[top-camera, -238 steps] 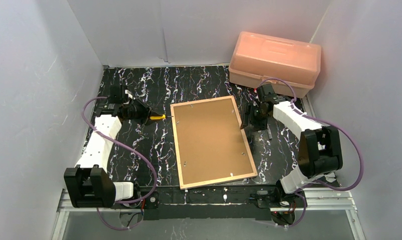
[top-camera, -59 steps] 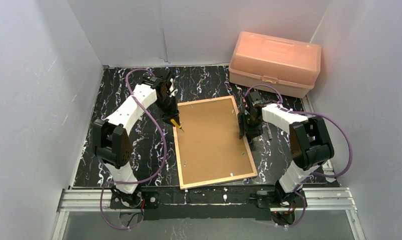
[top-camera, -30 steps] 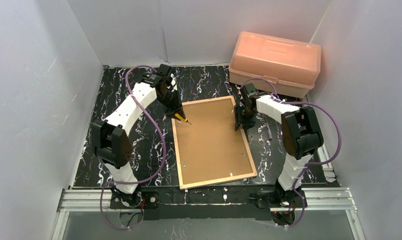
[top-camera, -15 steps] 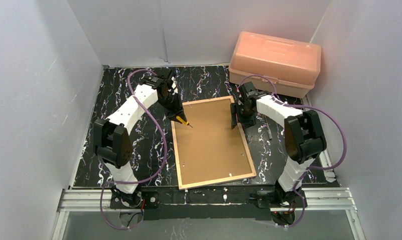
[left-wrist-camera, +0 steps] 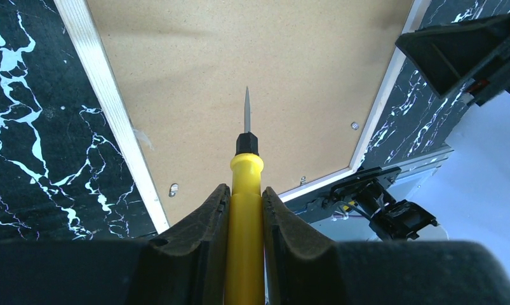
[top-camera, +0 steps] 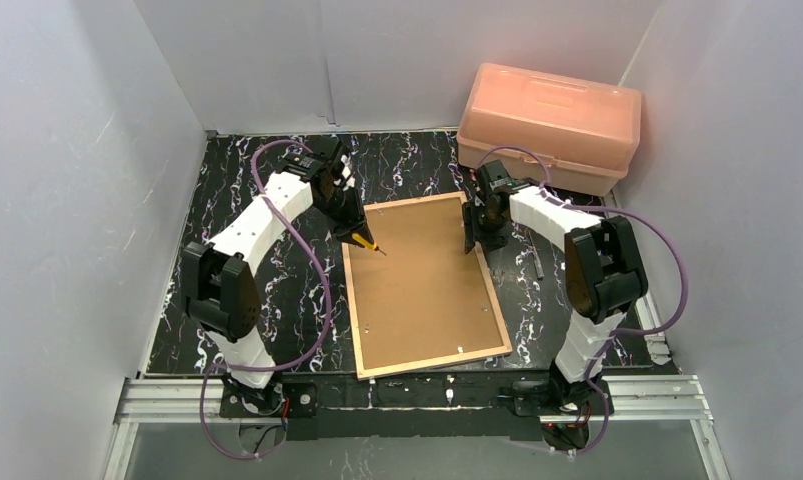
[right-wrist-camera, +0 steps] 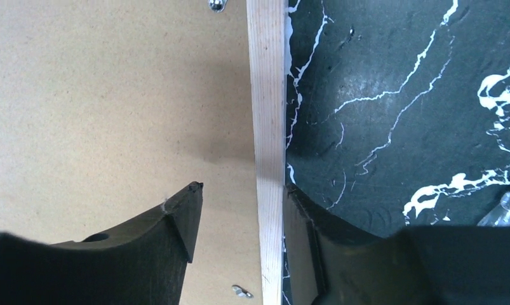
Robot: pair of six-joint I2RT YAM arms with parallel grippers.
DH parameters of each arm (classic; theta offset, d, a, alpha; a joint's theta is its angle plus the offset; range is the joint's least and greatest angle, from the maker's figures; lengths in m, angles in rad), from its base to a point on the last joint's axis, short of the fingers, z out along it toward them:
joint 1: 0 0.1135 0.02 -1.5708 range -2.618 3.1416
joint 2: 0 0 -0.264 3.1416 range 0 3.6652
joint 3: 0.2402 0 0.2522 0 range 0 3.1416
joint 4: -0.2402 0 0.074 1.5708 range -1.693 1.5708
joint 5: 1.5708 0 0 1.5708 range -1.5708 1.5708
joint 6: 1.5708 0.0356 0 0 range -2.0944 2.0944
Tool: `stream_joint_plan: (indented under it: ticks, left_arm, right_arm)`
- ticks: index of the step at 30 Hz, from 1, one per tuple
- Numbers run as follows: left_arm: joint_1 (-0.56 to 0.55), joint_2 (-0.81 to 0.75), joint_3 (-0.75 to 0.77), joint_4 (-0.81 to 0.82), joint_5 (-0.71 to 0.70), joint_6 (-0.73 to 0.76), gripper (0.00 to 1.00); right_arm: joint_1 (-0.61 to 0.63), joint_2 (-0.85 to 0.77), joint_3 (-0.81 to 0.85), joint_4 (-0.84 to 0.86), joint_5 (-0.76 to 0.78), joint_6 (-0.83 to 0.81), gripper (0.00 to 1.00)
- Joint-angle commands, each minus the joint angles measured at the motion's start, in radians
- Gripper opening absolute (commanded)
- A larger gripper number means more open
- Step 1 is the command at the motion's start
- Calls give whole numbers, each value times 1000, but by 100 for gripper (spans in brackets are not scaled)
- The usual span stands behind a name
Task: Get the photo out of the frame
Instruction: Adjust the photo frame at the center of the board.
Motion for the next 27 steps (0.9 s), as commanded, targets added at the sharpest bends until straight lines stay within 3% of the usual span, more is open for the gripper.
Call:
stream_joint_plan:
  ticks: [1, 14, 19, 23, 27]
  left_arm:
    - [-8, -59, 12, -14, 19, 7, 0]
    - [-7, 4, 91, -20, 30, 14, 0]
    - [-11, 64, 158, -14, 45, -1, 0]
    - [-29, 113, 206, 17, 46, -33, 0]
    - [-62, 171, 265, 61, 28, -74, 0]
  right_arm:
    - [0, 45, 47, 10, -4, -1, 55]
    - [47, 74, 50, 71, -224, 26, 42]
    - [76, 67, 41, 67, -231, 20, 45]
    - [75, 58, 40, 45, -200, 9, 55]
    - [74, 46, 44, 16, -184, -14, 54]
